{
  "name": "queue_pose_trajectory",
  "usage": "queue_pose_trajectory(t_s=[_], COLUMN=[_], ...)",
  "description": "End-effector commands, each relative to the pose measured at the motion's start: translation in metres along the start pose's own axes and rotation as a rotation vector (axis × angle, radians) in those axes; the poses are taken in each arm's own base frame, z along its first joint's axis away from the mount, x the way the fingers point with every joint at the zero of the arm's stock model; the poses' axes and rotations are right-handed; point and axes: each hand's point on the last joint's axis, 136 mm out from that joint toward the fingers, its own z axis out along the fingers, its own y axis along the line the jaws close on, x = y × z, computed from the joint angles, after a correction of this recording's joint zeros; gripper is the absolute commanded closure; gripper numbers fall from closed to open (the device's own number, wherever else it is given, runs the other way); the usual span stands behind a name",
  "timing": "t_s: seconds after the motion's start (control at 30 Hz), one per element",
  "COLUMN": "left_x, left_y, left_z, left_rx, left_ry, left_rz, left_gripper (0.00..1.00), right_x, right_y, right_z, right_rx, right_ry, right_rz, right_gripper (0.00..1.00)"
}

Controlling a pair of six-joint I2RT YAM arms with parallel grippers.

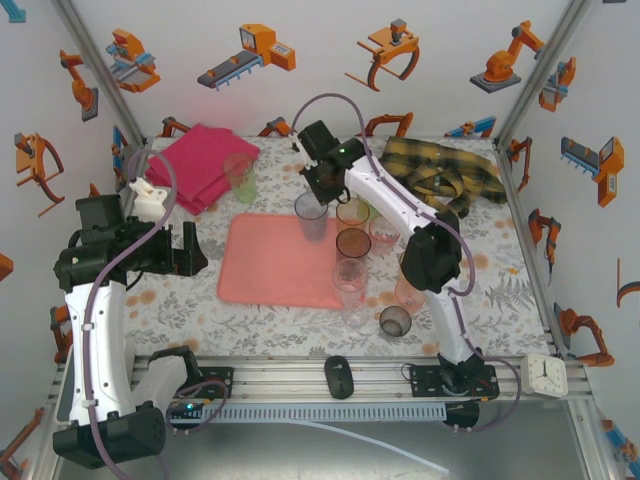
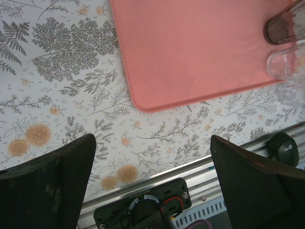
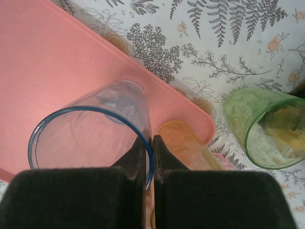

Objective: Place the glasses into the tray

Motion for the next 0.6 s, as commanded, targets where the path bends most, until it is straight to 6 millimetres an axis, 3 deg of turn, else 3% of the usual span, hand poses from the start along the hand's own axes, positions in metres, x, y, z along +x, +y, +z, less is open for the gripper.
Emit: queue_pose_trajectory(t_s=[0.0,0.57], left_x=[0.003,0.003], left_y=[-0.001,-0.002], left_z=[0.002,0.0], left_rx=[0.004,0.005], left_ry=[0.009,0.004], left_rz=[0.021,0.022], left_gripper=[0.03,0.03], right_x=[-0.012,-0.01], right_y=[-0.005,-0.016], right_z=[0.001,0.005], right_rx=[0.023,0.044], right_ry=[-0.038,-0.032], right_rz=[-0.008,0.013], right_gripper=[0.94,0.89])
